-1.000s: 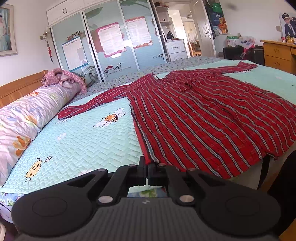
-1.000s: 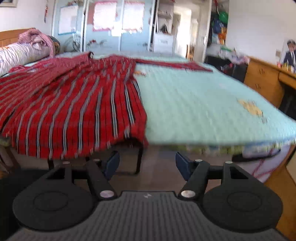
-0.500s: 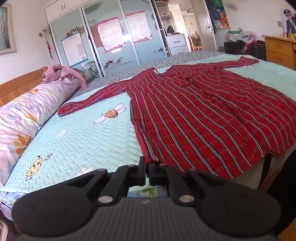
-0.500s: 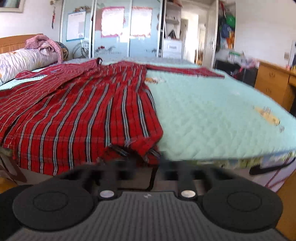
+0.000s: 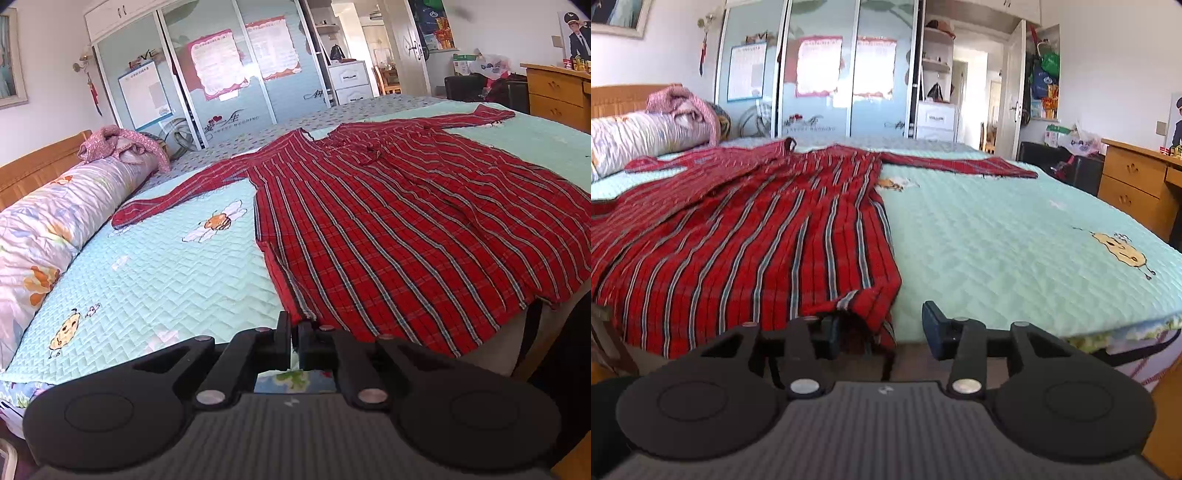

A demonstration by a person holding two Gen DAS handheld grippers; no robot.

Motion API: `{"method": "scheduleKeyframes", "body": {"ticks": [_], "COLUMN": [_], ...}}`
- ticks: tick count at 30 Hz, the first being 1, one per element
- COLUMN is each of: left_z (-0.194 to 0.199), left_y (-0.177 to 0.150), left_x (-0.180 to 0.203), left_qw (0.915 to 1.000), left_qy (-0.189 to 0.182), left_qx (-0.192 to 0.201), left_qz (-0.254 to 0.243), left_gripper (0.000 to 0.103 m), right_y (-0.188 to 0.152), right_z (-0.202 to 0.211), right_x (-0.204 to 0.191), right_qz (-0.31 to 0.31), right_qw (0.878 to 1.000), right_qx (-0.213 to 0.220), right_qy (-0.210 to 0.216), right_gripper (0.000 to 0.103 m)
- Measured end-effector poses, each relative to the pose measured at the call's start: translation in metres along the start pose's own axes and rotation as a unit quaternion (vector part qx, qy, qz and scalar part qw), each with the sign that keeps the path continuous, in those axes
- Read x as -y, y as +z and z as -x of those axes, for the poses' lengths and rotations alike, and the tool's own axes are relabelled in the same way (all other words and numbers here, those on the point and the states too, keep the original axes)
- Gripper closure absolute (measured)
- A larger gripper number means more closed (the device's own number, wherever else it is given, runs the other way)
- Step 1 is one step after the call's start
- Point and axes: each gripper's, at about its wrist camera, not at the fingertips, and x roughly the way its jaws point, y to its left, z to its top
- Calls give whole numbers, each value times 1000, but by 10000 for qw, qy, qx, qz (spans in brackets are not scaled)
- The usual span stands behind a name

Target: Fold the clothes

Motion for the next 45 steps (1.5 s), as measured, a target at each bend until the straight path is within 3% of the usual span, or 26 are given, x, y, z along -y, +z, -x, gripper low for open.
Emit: {"method": "scheduleKeyframes", "body": {"ticks": [1, 2, 5, 8, 13, 15, 18, 21, 26, 28, 30, 33, 35, 38, 39, 41, 45], "left_z": [-3, -5, -15, -4, 62, 81, 66, 38, 53, 34, 32, 32, 30, 43, 51, 64, 84], "left_y": [-1, -2, -4, 2, 31, 36, 22, 0, 0, -7, -10, -17, -24, -32, -36, -42, -39], "left_x": [1, 2, 3, 0, -22, -30, -39, -48, -49, -49, -48, -46, -44, -46, -46, -48, -48], "left_qw": [10000, 10000, 9997, 9998, 9931, 9908, 9941, 9938, 9943, 9935, 9923, 9915, 9888, 9847, 9842, 9835, 9860], "left_qy": [-26, -51, -174, -97, 211, 234, 141, 6, -179, -206, -248, -315, -444, -668, -685, -674, -715], "left_qx": [-31, -62, -176, 135, 1118, 1261, 792, 70, 130, -208, -334, -530, -799, -1050, -1068, -1073, -769], "left_qz": [-2, -4, 57, 142, 299, 433, 725, 1109, 1042, 1102, 1163, 1148, 1179, 1223, 1235, 1289, 1299], "left_gripper": [98, 98, 101, 101, 101, 102, 102, 101, 101, 101, 101, 100, 99, 96, 92, 87, 86], "right_y": [1, 3, 16, 38, 105, 121, 109, 81, 91, 76, 56, 49, 44, 36, 33, 27, 26], "right_z": [-5, -9, -9, 2, 67, 90, 78, 53, 87, 61, 47, 62, 58, 64, 71, 82, 112], "right_x": [0, 1, 7, 12, 10, 4, -2, 8, 1, -1, 4, -4, -3, -1, -2, -3, -3], "right_qz": [-50, -172, -695, -980, -1112, -1061, -1052, -1567, -1533, -1408, -1751, -1726, -1728, -1688, -1607, -1416, -1294], "right_qw": [10000, 9997, 9971, 9945, 9928, 9927, 9941, 9847, 9867, 9848, 9744, 9766, 9739, 9717, 9733, 9761, 9831], "right_qx": [-66, -141, -317, -360, 312, 511, 36, -750, -517, -1008, -1408, -1277, -1452, -1641, -1631, -1641, -1267], "right_qy": [-32, -31, 63, 78, 307, 266, 243, 115, 164, 142, 90, 117, 230, 190, 168, 135, 254], "right_gripper": [94, 99, 100, 100, 101, 101, 101, 101, 101, 101, 101, 101, 99, 87, 79, 74, 74]}}
